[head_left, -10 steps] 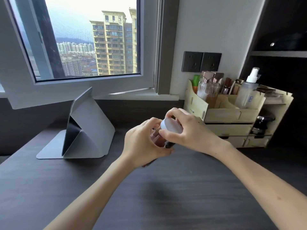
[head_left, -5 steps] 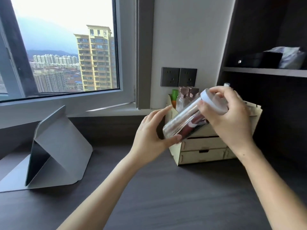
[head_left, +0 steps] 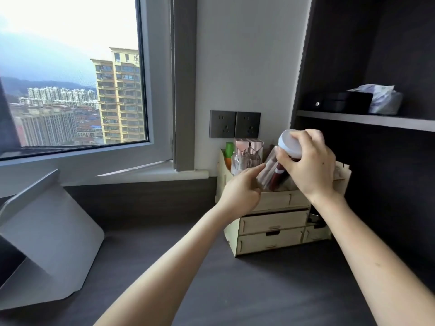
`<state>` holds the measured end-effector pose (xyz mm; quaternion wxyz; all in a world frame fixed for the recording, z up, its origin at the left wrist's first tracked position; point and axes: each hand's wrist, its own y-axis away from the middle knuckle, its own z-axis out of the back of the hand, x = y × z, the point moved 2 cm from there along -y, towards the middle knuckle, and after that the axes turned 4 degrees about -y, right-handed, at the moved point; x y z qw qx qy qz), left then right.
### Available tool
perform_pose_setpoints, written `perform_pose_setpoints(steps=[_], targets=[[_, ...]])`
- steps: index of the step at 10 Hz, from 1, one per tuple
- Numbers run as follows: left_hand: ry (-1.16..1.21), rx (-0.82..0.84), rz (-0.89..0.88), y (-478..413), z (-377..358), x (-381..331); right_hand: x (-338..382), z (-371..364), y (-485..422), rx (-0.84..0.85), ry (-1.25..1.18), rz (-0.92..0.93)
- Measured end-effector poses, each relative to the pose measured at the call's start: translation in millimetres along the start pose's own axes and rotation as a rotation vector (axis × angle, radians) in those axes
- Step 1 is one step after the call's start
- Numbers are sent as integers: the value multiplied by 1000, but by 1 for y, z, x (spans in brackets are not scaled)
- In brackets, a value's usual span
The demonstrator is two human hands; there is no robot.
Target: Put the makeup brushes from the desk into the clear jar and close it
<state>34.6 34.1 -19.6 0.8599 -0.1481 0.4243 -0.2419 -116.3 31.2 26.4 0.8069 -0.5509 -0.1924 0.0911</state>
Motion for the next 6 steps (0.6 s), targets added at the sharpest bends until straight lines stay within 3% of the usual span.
perform_pose_setpoints(steps=[4,6], targets=[[-346,73,72,-34,-12,2,-15,-44,-31,538,180,-65],[-393,81,91,-33,-7,14,-5,-40,-24,497,375,-55]])
